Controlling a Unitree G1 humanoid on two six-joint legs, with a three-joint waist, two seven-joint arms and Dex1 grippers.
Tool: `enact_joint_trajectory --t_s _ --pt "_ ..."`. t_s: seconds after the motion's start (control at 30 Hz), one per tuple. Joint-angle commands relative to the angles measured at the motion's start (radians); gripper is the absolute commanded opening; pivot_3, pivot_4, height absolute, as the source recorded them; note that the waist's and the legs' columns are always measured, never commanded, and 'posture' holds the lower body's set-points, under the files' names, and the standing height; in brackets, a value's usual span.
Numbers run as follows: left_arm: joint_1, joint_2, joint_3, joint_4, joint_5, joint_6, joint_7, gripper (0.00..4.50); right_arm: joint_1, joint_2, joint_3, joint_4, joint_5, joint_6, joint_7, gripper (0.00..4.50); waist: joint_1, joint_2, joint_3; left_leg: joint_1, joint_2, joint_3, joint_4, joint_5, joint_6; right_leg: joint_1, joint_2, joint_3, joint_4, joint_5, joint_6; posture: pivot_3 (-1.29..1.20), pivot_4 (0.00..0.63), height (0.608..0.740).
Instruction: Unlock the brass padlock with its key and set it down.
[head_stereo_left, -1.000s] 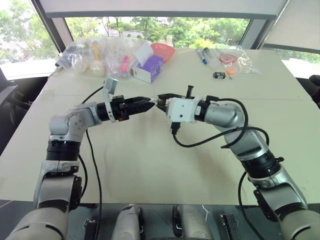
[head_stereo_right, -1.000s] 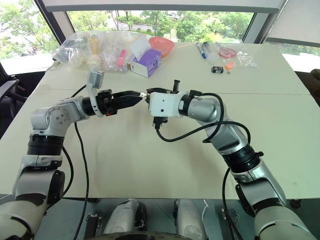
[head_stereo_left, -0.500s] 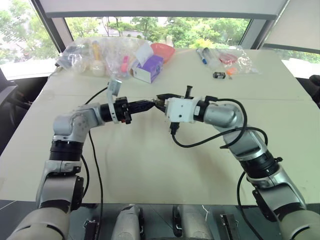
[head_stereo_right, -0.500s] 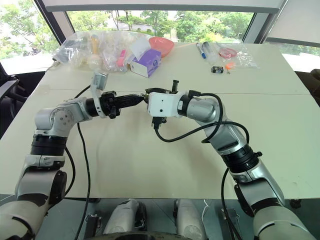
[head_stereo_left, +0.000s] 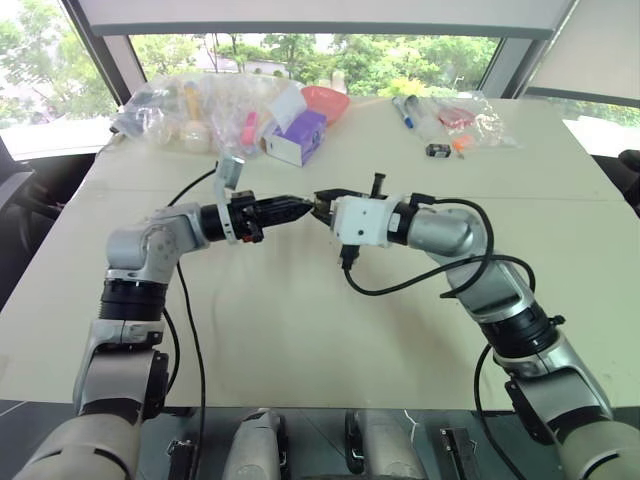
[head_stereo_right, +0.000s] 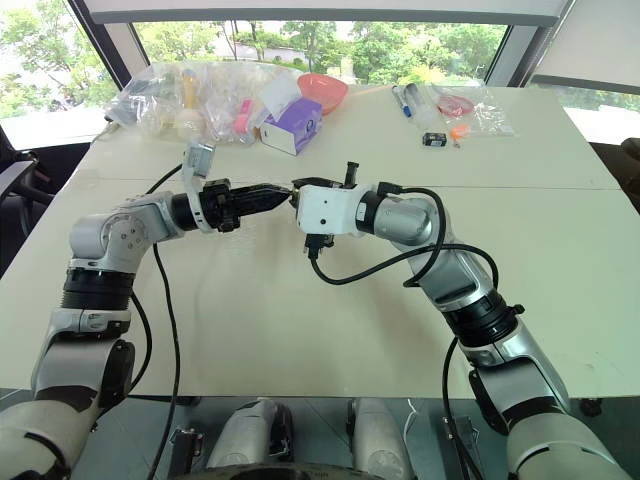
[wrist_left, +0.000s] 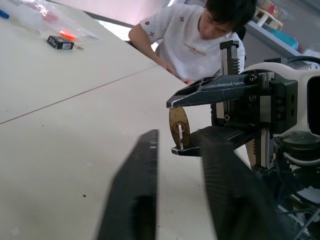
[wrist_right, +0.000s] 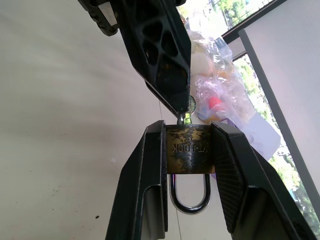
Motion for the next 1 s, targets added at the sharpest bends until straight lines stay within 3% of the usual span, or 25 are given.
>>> enact_joint_trajectory --t_s 0.03,0.1,0.17,0.23,0.27,0.57,0.73,0.87,1.0 --pt "-0.018 0.011 0.02 -0.035 -0.012 -0.005 -0.005 2.35 -0.005 0.004 -0.026 -0.038 0.002 -0.01 -0.004 0.69 0.0 0.0 0.0 0.0 0.0 0.0 0.0 0.0 0.0 0.0 0.0 0.0 0.0 0.0 0.0 0.0 0.15 0.734" --pt "-0.019 0.008 0.021 -0.032 -0.012 -0.006 -0.004 2.1 -0.005 0.005 -0.026 -0.037 0.001 -0.01 -0.005 0.69 0.0 0.0 0.0 0.0 0.0 0.0 0.0 0.0 0.0 0.0 0.0 0.0 0.0 0.0 0.0 0.0 0.15 0.734" --pt "-0.021 0.005 0.023 -0.029 -0.013 -0.007 -0.001 1.36 -0.006 0.005 -0.025 -0.036 0.001 -0.01 -0.005 0.69 0.0 0.0 0.0 0.0 0.0 0.0 0.0 0.0 0.0 0.0 0.0 0.0 0.0 0.0 0.0 0.0 0.15 0.734" --pt "-0.021 0.003 0.021 -0.032 -0.014 -0.007 -0.002 0.28 -0.005 0.005 -0.025 -0.038 0.001 -0.009 -0.004 0.69 0.0 0.0 0.0 0.0 0.0 0.0 0.0 0.0 0.0 0.0 0.0 0.0 0.0 0.0 0.0 0.0 0.15 0.734" --pt "-0.021 0.003 0.019 -0.035 -0.015 -0.008 -0.004 0.07 -0.004 0.004 -0.025 -0.039 0.002 -0.009 -0.004 0.69 0.0 0.0 0.0 0.0 0.0 0.0 0.0 0.0 0.0 0.0 0.0 0.0 0.0 0.0 0.0 0.0 0.15 0.734" --pt "-0.051 -0.01 -0.018 -0.059 0.071 -0.131 0.032 0.07 0.007 0.004 -0.02 -0.053 0.008 -0.001 0.01 0.69 0.003 0.0 0.0 0.0 0.0 0.0 0.0 0.0 0.0 0.0 0.0 0.0 0.0 0.0 0.0 0.0 0.15 0.734" --pt "-0.038 0.038 -0.178 -0.095 0.329 -0.513 -0.033 0.07 0.012 0.007 -0.022 -0.055 0.01 0.006 0.021 0.69 0.001 0.0 0.0 0.0 0.0 0.001 0.0 0.0 0.0 0.0 0.0 0.0 0.0 0.0 0.0 0.0 0.15 0.734" --pt "-0.033 0.057 -0.166 -0.097 0.296 -0.479 -0.08 0.07 0.012 0.007 -0.028 -0.051 0.005 0.009 0.023 0.69 -0.001 0.0 0.0 0.0 0.0 0.001 0.0 0.0 0.0 0.0 0.0 0.0 0.0 0.0 0.0 0.0 0.15 0.734" --pt "-0.053 0.074 -0.081 -0.063 0.179 -0.282 -0.085 0.07 0.01 0.007 -0.031 -0.042 -0.005 0.007 0.011 0.69 0.0 0.0 0.0 0.0 0.0 0.001 0.0 0.0 0.0 0.0 0.0 0.0 0.0 0.0 0.0 0.0 0.15 0.734"
